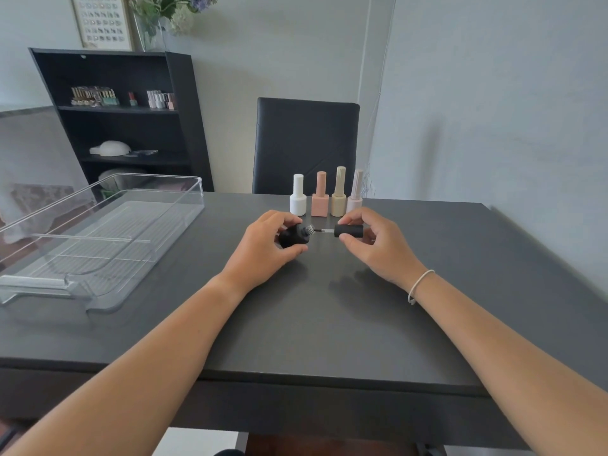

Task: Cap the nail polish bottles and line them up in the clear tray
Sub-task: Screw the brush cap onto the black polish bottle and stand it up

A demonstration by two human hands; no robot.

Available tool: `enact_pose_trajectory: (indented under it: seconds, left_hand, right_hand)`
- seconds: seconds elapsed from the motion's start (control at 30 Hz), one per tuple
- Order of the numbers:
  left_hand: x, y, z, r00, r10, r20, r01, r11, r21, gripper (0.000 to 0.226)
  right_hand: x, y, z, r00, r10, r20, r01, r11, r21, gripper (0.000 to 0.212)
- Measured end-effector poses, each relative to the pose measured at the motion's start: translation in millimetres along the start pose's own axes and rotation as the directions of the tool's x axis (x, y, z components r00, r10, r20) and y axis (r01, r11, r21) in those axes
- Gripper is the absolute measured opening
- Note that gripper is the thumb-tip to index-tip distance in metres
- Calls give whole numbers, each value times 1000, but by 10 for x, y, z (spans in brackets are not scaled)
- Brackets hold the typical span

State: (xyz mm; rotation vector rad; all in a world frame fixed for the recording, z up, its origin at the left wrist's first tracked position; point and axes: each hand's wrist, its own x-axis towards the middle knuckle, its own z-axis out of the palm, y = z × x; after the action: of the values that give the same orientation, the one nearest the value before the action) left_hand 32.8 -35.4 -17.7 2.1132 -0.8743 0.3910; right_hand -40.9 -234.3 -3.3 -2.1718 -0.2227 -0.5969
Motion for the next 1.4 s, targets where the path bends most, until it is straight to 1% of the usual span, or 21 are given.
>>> enact_pose_trajectory:
  seconds: [0.23, 0.57, 0.8, 1.17, 1.4]
  left_hand:
    - [5, -11, 6, 1000, 8, 10, -8, 1000, 10, 36]
    - [-1, 7, 8, 999, 28, 22, -28, 999, 22, 36]
    - [-2, 4, 1, 1000, 17, -5, -17, 1000, 9, 37]
    - [-8, 26, 4, 998, 45, 36, -46, 999, 17, 38]
    - [-9, 35, -10, 998, 47, 39, -48, 999, 16, 38]
  right_hand:
    - [3, 7, -3, 1000, -15, -8, 15, 1000, -17, 16]
    - [-2, 7, -4, 998, -63, -2, 63, 997, -41, 20]
    - [-1, 12, -11, 997, -73, -16, 73, 997, -38, 20]
    - [4, 24, -10, 996, -85, -27, 84, 996, -40, 20]
    - [9, 15, -9, 995, -98, -35, 96, 994, -54, 20]
